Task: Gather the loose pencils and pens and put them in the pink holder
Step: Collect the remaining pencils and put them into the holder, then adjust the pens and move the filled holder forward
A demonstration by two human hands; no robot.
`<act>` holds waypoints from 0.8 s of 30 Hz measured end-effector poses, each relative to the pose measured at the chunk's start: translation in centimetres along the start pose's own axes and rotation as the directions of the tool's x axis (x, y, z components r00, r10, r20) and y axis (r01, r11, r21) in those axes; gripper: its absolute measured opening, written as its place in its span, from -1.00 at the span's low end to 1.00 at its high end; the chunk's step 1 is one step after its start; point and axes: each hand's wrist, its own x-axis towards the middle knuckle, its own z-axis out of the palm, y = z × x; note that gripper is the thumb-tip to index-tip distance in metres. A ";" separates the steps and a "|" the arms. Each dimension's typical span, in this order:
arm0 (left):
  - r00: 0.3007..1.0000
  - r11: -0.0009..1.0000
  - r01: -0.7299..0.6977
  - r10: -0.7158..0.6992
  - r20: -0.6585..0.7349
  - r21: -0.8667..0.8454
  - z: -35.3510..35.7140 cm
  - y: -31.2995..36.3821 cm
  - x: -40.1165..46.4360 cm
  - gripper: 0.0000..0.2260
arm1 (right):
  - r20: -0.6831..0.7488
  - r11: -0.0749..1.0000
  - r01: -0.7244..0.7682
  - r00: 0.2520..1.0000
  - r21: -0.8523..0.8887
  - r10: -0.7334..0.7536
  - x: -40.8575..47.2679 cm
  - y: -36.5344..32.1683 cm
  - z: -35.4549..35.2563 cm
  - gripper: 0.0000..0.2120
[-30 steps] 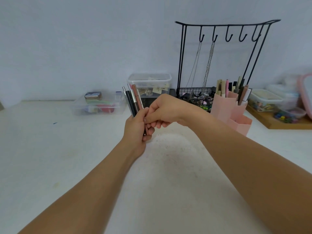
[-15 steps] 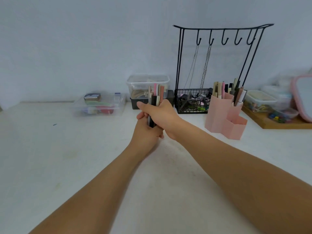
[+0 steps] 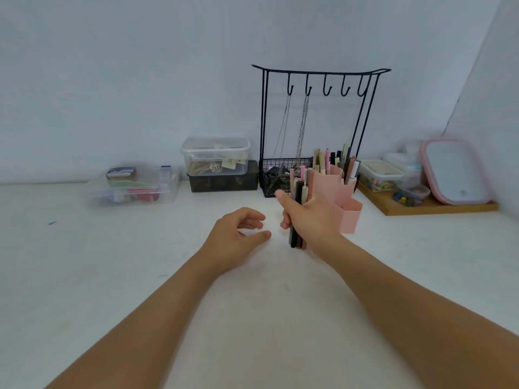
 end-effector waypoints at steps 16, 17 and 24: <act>0.999 0.999 -0.046 0.047 0.013 -0.018 0.2 -0.2 -0.4 -0.85 | -0.357 0.947 -0.081 0.933 -0.310 -0.037 3.1 1.6 -9.1 -0.73; 0.999 0.999 -0.047 0.048 0.013 -0.019 0.2 -0.2 -0.4 -0.85 | -0.336 0.946 -0.161 0.940 -0.283 0.060 3.3 2.2 -9.5 -0.75; 0.999 0.998 -0.037 0.036 -0.012 -0.059 0.2 -0.5 0.1 -0.76 | -0.214 0.940 -0.317 0.934 -0.123 0.287 3.4 2.9 -9.2 -0.79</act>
